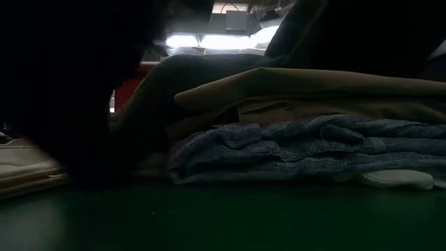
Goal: Fold Laundry from Bin
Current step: Fold the green polo shirt
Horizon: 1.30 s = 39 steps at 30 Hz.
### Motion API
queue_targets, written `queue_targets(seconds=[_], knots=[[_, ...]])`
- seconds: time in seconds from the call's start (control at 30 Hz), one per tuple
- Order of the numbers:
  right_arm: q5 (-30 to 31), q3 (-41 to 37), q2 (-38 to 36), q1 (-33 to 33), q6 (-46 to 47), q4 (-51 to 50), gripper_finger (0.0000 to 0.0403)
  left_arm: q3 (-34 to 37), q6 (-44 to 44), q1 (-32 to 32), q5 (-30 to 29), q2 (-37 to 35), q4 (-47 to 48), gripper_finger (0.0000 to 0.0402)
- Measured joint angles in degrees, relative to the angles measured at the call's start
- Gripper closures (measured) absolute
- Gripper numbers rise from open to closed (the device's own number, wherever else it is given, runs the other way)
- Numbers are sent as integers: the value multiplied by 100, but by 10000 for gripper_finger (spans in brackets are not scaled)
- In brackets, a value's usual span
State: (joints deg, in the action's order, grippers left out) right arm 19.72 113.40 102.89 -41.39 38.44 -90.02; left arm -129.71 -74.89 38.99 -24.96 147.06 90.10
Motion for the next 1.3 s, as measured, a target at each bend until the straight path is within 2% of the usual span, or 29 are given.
queue_targets(seconds=[0.2, 0.5, 0.6, 0.77, 0.83, 1.3], knots=[[-45, 0, 2, 0, 0, -2, 398, 493, -125, -113, 120, -55, -16, 230], [-38, 0, 2, 3, 2, 2, 398, 553, -103, -191, -155, -37, 27, 236], [-38, 0, 2, 4, 2, 2, 398, 555, -103, -191, -182, -28, -1, 267], [-91, 0, 2, 4, 2, 1, 398, 564, -103, -176, -180, -5, -39, 365], [-91, 0, 2, 4, 2, 0, 398, 554, -104, -164, -151, -13, -32, 391], [-133, -2, -437, 4, 8, 1, 398, 414, -48, 53, -232, -784, -10, 401]])
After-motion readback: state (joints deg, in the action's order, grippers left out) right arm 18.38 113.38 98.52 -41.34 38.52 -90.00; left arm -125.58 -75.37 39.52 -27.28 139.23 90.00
